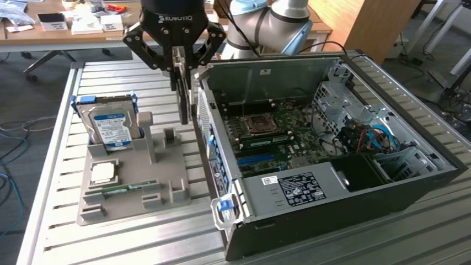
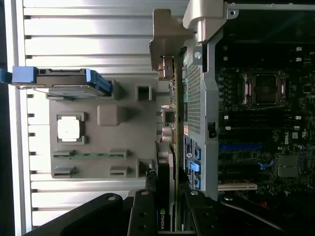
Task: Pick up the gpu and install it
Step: 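Pick up the gpu and move the gpu toward the slot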
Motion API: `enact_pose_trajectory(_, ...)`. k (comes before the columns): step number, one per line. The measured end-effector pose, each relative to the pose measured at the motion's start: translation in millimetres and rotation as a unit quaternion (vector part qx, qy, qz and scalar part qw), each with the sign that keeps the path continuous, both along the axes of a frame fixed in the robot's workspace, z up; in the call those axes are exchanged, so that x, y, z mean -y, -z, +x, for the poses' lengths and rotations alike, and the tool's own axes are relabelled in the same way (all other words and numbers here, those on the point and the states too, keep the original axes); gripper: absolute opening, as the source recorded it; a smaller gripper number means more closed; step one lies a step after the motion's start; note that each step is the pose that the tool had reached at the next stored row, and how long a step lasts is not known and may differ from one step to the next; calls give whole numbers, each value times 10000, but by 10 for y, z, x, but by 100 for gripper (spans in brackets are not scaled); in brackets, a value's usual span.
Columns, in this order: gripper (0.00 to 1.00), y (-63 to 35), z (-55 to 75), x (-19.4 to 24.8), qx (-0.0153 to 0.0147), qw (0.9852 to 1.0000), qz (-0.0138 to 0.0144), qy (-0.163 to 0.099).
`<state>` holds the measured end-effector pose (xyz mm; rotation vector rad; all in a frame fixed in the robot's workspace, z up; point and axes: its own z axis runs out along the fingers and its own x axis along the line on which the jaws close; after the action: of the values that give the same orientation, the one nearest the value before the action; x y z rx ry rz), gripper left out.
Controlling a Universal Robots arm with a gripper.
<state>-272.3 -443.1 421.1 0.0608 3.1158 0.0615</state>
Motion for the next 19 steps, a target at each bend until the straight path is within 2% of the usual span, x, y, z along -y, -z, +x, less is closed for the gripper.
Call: enact_pose_trajectory(19,27,0,396,0,0,10000,7,0)
